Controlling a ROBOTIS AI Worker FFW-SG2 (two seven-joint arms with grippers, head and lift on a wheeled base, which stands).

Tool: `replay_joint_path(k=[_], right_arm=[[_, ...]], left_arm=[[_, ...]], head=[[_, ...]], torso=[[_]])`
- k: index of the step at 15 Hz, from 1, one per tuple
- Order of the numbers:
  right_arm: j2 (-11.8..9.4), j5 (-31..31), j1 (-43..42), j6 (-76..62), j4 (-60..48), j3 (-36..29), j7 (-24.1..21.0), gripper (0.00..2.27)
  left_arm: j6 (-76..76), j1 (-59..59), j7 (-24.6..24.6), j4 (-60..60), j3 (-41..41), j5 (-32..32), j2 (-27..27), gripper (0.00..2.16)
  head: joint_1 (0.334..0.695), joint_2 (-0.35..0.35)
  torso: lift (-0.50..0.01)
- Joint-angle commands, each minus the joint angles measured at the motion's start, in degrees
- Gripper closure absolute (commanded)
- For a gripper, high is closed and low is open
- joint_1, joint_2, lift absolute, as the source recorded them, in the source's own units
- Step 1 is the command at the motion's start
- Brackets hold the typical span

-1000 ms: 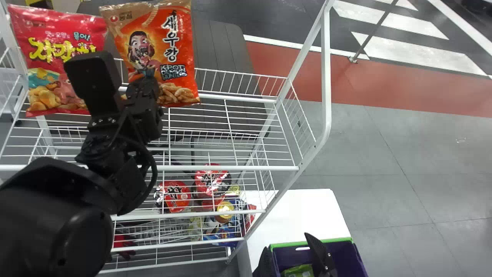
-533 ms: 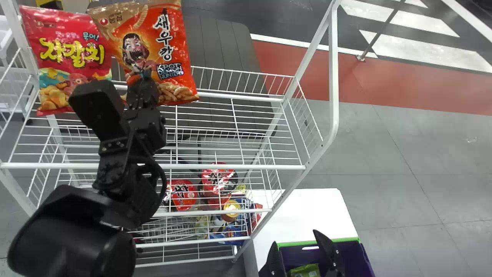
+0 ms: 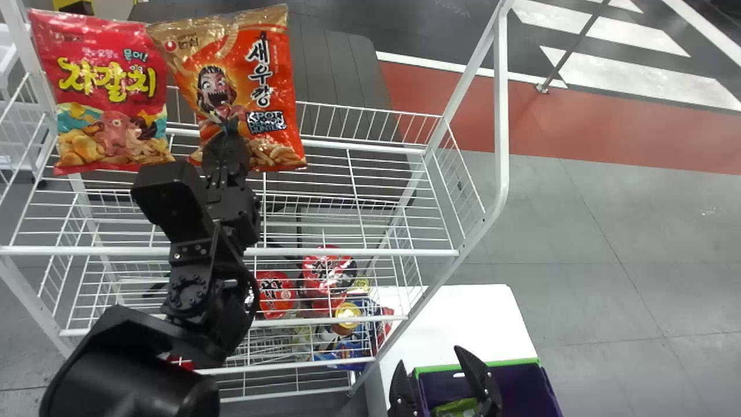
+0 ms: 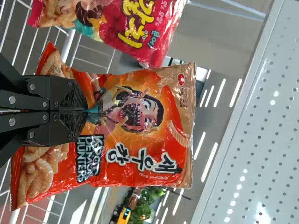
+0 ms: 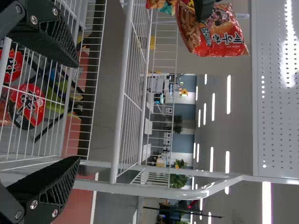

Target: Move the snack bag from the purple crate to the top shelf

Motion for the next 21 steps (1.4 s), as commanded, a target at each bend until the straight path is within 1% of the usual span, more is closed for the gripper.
replay_joint_path(k=[1,5,13,18,21], right_arm=[[0.0,0.0,0.3,0.5,-0.6,0.0,0.0,0.12],[0.0,0.0,0.5,0.6,-0.8,0.0,0.0,0.12],[-0.1,-0.8,0.9,-1.3,-0.7,-0.5,0.0,0.12],[-0.1,-0.8,0.9,-1.8,-0.5,-0.5,0.0,0.12],[0.0,-0.8,0.9,-1.8,-0.5,-0.5,0.0,0.12]], left_arm=[[-4.6,-2.1,0.6,5.6,-1.6,-0.4,-0.1,1.56],[-6.9,-4.7,0.6,10.6,-2.0,-0.4,-0.1,1.56],[-12.2,-13.6,0.7,27.5,-3.7,0.3,-0.1,1.56],[-18.2,-17.1,0.3,34.8,-3.7,1.0,-0.1,1.56],[-18.5,-18.0,-0.5,36.3,-3.7,2.2,-0.1,1.56]], head=[[0.695,-0.337],[0.695,-0.336],[0.695,-0.312],[0.695,-0.289],[0.695,-0.271]], torso=[[0.001],[0.001],[0.001],[0.001],[0.001]])
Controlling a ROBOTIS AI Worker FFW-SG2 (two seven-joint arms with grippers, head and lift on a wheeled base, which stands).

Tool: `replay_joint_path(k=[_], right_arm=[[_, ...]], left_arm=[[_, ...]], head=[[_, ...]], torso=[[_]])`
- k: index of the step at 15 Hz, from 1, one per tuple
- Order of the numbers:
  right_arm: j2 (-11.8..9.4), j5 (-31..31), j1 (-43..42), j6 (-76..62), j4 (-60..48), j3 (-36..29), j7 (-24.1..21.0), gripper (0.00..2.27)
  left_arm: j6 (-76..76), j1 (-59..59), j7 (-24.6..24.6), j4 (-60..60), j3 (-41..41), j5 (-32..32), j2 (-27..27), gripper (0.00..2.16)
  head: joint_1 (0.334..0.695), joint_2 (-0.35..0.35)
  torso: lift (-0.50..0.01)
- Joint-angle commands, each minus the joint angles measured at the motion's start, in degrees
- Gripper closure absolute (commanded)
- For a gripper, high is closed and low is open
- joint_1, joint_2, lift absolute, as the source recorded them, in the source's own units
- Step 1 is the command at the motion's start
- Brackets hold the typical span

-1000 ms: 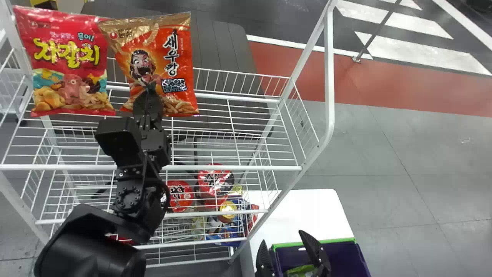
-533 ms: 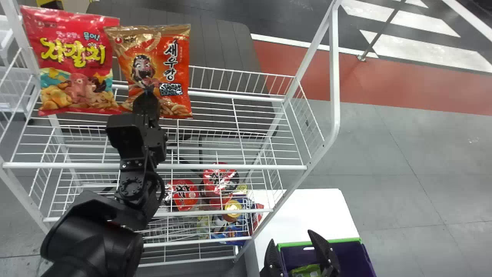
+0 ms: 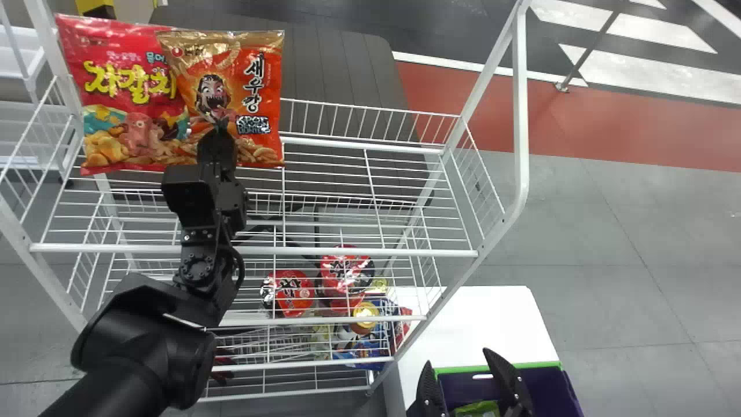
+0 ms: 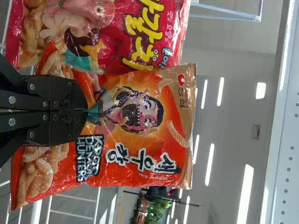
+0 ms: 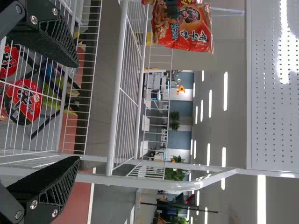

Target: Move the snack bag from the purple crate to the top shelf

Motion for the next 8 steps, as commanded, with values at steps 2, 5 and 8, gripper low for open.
replay_joint_path(k=[2,5,8], right_arm=[[0.1,0.0,0.0,0.1,0.1,0.0,0.0,0.12],[0.0,0.0,-0.2,-0.8,0.6,0.0,0.0,0.12],[0.0,0.0,-0.2,-1.9,1.1,0.0,0.0,0.12]], left_arm=[[-0.3,-0.3,-0.5,1.1,0.0,0.3,-0.1,1.56],[-1.2,-0.5,-1.4,2.8,0.0,0.1,-0.1,1.56],[-3.3,-0.6,-2.1,4.9,-0.7,0.1,-0.1,1.56]], head=[[0.695,-0.266],[0.695,-0.265],[0.695,-0.265]], torso=[[0.001],[0.001],[0.001]])
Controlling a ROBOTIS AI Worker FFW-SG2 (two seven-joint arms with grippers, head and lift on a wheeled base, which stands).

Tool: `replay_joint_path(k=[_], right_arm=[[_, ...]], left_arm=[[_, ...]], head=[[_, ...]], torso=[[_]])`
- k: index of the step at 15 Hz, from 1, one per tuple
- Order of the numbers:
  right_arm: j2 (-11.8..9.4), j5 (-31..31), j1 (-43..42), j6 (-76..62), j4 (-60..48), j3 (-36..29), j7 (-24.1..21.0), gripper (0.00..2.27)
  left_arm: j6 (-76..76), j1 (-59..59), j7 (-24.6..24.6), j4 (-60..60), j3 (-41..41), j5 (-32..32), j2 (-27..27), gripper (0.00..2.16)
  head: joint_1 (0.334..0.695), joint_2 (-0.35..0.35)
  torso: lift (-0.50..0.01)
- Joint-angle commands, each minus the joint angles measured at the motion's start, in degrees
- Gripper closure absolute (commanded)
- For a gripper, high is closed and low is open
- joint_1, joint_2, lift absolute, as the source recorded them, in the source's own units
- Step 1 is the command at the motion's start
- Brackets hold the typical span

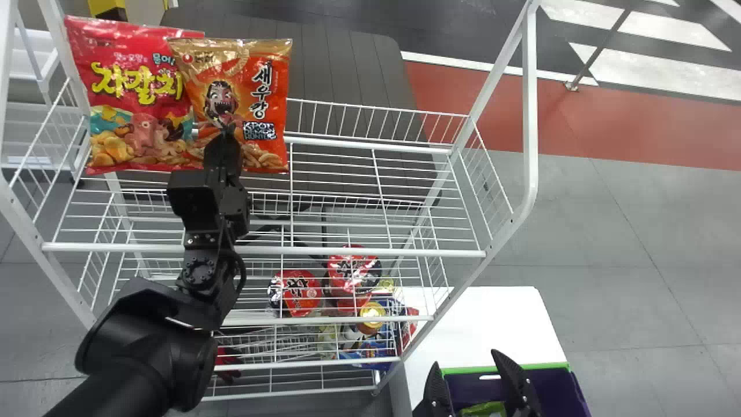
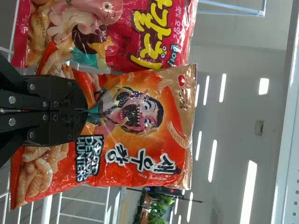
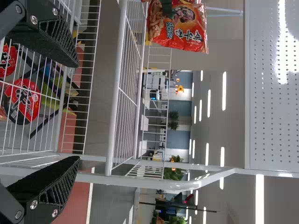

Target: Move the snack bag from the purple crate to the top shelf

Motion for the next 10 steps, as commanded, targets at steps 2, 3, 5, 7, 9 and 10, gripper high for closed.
replay_joint_path(k=[2,3,5,7,9,10], right_arm=[[0.0,-0.1,0.0,-1.7,0.7,0.0,0.0,0.12],[0.0,-0.1,0.0,-1.8,0.8,0.0,0.0,0.12],[0.0,-0.1,0.0,-2.4,1.0,0.0,0.0,0.12],[0.0,-0.1,0.0,-2.9,1.3,-0.1,0.0,0.12],[0.0,-0.1,0.0,-4.3,1.8,-0.2,0.0,0.12],[0.0,-0.1,0.2,-4.7,1.9,-0.4,0.0,0.12]], left_arm=[[-1.1,0.0,-0.6,1.7,-0.3,0.1,-0.1,1.56],[-1.5,0.0,-0.9,2.2,-0.3,0.3,-0.1,1.56],[-2.9,0.0,-1.3,2.6,-0.3,0.4,-0.1,1.56],[-2.9,0.0,-1.4,2.6,-0.3,0.6,-0.1,1.56],[-3.1,-0.1,-1.6,2.6,-1.1,1.1,-0.1,1.56],[-3.1,-0.5,-1.9,2.6,-1.1,1.3,-0.1,1.56]], head=[[0.695,-0.268],[0.695,-0.268],[0.695,-0.269],[0.695,-0.268],[0.695,-0.268],[0.695,-0.27]], torso=[[0.001],[0.001],[0.001],[0.001],[0.001],[0.001]])
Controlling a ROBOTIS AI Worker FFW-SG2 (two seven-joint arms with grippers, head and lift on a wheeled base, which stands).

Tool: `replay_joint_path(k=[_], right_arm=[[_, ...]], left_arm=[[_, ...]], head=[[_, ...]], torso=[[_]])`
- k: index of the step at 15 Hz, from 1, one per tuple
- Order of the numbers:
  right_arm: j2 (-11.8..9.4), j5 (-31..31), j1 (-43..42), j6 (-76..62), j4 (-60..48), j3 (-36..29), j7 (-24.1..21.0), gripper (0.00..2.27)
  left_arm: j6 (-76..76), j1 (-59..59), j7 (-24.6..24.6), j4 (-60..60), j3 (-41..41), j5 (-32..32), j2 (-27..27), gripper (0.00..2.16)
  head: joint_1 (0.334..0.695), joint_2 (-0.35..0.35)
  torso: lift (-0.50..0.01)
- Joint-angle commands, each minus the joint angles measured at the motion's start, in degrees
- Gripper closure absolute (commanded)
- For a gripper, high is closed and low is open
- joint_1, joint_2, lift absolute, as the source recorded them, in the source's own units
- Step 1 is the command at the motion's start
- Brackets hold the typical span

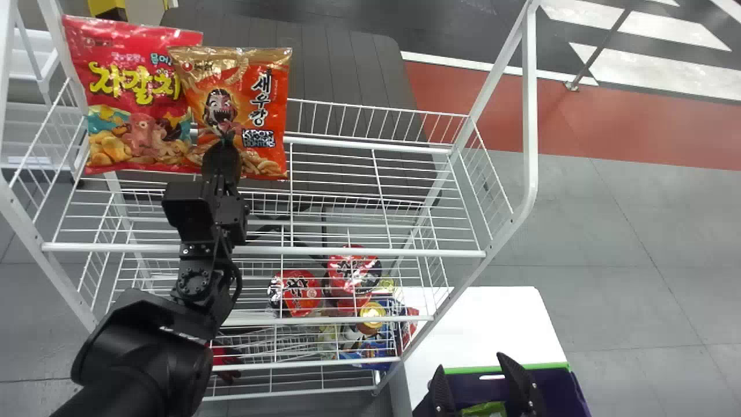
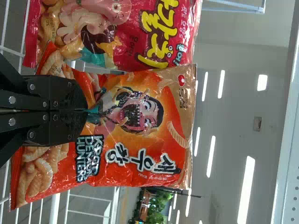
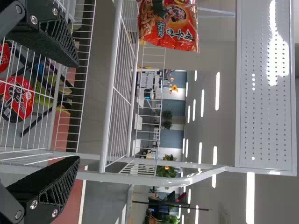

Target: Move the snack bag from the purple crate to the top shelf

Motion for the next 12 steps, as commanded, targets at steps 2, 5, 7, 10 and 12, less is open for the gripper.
replay_joint_path(k=[2,5,7,10,12], right_arm=[[-0.2,-0.5,0.2,-1.1,0.4,-0.2,0.0,0.12],[-0.3,-0.6,0.1,-1.3,0.7,-0.3,0.0,0.12],[-0.3,-0.6,-0.2,-1.3,1.1,-0.3,0.0,0.12],[-0.2,-0.6,-0.5,-1.3,1.6,-0.3,0.0,0.12],[-0.2,-0.5,-0.7,-1.5,1.7,-0.3,0.0,0.12]], left_arm=[[-0.1,-1.0,-1.3,0.0,-0.3,1.9,-0.1,1.56],[-0.1,-1.3,-2.4,0.0,-0.6,2.0,-0.1,1.56],[-0.1,-1.3,-3.1,0.5,-0.6,2.1,-0.1,1.56],[-0.1,-1.9,-4.9,2.3,-0.6,2.8,-0.1,1.56],[-0.1,-2.6,-7.0,3.9,-0.6,4.3,-0.1,1.56]], head=[[0.695,-0.276],[0.695,-0.284],[0.695,-0.289],[0.695,-0.293],[0.695,-0.293]], torso=[[0.001],[0.001],[0.001],[0.001],[0.001]])
